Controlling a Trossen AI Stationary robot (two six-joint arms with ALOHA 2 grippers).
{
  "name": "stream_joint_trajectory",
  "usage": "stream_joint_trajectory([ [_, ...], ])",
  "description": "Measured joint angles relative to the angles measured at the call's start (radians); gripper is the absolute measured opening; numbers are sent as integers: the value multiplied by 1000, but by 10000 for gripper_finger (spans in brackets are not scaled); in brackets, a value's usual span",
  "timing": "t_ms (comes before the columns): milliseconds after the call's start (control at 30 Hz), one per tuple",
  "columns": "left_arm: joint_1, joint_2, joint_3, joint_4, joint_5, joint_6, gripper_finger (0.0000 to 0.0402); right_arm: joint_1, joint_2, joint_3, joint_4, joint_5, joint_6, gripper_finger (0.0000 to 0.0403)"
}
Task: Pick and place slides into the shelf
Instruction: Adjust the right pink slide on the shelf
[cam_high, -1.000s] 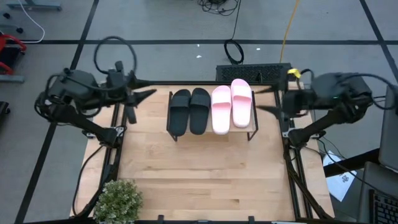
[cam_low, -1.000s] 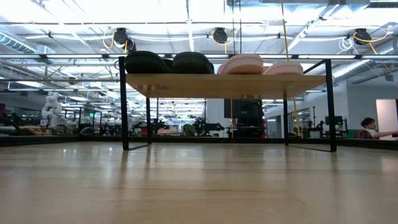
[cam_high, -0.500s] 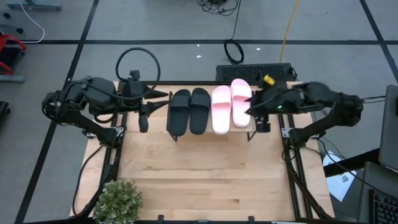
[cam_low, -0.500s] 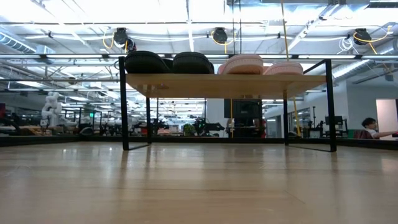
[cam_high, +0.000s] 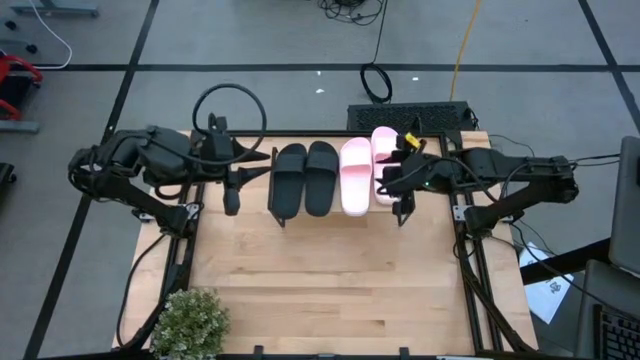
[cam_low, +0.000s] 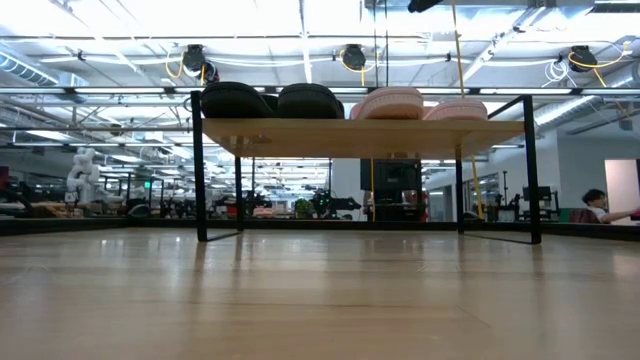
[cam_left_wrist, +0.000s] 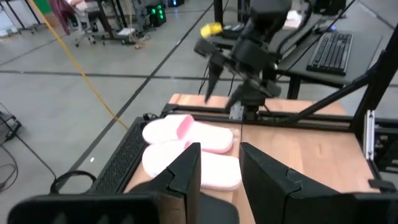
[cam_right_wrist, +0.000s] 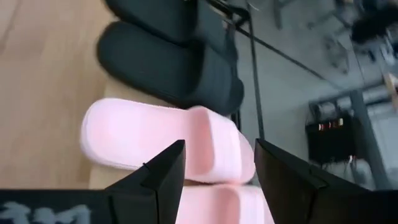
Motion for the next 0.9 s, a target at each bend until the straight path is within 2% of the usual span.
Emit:
stream_joint_trajectory([
  [333,0,0,0,-20,0,-8,113,0,-61,0,-196,15,314,181],
  [467,-1,0,0,-19,0,-13,113,2,-86,0,-209,-6,433,181],
  [600,-1,0,0,-8,0,-13,113,1,-101,0,-190,-95,440,181],
  [800,-1,0,0,-7,0,-15,113,2,-106,0,-151,-356,315,181],
  [900,-1,0,0,-5,0,-14,113,2,-106,0,-107,-428,296,181],
])
